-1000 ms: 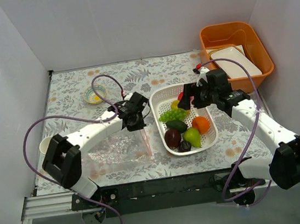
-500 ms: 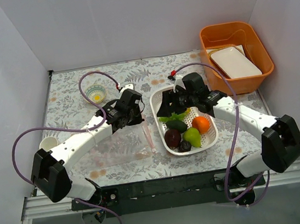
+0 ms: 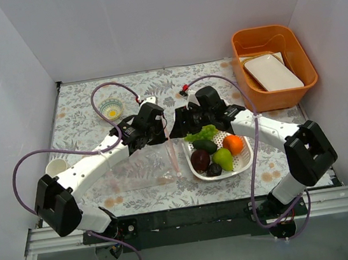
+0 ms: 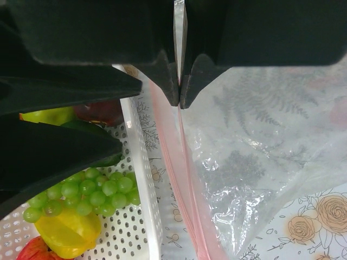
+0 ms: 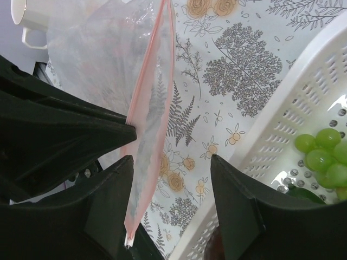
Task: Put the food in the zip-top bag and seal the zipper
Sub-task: Pick up the zipper food storage bag at the center of the board, then open the zipper of the food storage bag.
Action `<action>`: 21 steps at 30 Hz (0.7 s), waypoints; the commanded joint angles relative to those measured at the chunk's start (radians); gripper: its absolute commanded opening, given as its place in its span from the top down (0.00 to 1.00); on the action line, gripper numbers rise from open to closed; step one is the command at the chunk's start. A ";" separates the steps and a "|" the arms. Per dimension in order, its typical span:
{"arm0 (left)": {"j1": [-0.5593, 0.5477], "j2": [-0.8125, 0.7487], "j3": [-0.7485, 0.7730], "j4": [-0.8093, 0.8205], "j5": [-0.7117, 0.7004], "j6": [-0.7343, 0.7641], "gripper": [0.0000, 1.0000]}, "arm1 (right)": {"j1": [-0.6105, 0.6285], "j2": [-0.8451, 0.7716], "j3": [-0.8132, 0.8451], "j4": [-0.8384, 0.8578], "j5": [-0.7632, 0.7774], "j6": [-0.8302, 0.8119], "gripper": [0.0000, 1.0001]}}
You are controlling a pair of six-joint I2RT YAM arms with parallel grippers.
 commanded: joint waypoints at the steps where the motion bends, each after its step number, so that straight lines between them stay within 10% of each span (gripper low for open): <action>1: 0.000 -0.057 0.029 0.017 0.021 0.016 1.00 | 0.025 0.029 0.056 0.061 -0.022 0.016 0.35; 9: 0.000 -0.077 0.031 0.025 0.036 0.019 1.00 | 0.042 0.098 0.088 0.061 -0.036 0.017 0.53; 14: 0.000 -0.078 0.060 -0.009 -0.010 0.025 1.00 | 0.042 0.138 0.112 0.090 -0.013 0.037 0.97; 21: 0.052 -0.074 0.193 -0.161 -0.128 0.009 1.00 | 0.042 0.208 0.195 -0.005 0.175 0.103 0.99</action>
